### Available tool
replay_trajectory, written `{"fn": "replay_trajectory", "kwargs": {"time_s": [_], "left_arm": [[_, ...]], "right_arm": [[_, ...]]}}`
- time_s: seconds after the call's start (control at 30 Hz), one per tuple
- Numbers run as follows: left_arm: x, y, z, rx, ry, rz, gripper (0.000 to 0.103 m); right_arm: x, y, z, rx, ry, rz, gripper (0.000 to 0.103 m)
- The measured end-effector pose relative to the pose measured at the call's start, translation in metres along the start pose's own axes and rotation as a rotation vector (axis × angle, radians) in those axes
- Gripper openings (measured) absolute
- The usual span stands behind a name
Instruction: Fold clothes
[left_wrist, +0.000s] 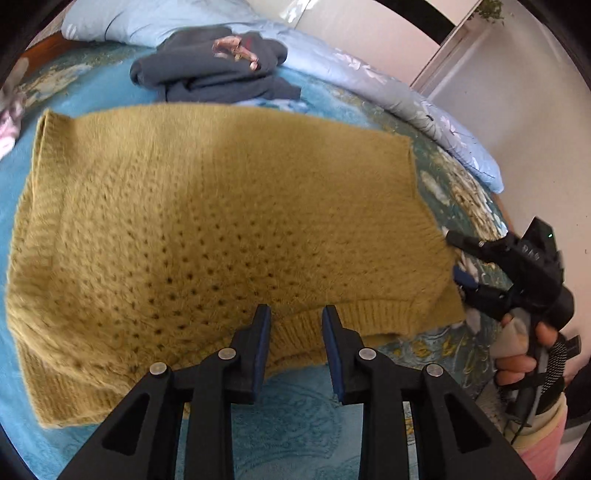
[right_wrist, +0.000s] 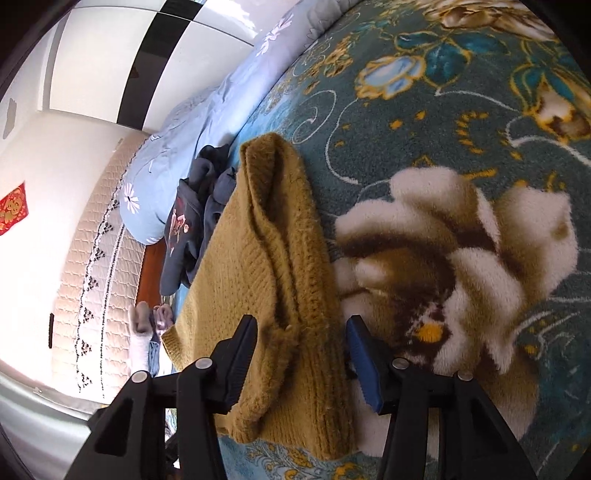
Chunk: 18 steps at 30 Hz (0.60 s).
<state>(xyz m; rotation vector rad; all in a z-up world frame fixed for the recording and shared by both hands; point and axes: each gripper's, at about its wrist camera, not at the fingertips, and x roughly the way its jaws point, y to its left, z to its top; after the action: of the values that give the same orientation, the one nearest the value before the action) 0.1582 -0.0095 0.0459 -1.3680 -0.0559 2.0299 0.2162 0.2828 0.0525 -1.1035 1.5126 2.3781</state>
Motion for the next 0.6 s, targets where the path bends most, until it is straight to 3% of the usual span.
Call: {"fn": "replay_trajectory", "kwargs": {"time_s": [0.13, 0.27, 0.43, 0.6], "left_arm": [[-0.006, 0.011, -0.002, -0.044, 0.002, -0.04, 0.029], [-0.004, 0.013, -0.008, -0.051, -0.005, -0.062, 0.029], [0.001, 0.009, -0.005, -0.057, -0.013, -0.072, 0.029], [0.001, 0.01, -0.009, -0.066, -0.021, -0.088, 0.029]], "right_arm": [[0.01, 0.009, 0.003, -0.036, 0.018, -0.003, 0.056], [0.013, 0.009, -0.006, -0.024, 0.067, 0.088, 0.056], [0.011, 0.006, -0.003, -0.009, 0.026, 0.084, 0.054], [0.012, 0.013, -0.008, -0.003, 0.007, 0.025, 0.039]]}}
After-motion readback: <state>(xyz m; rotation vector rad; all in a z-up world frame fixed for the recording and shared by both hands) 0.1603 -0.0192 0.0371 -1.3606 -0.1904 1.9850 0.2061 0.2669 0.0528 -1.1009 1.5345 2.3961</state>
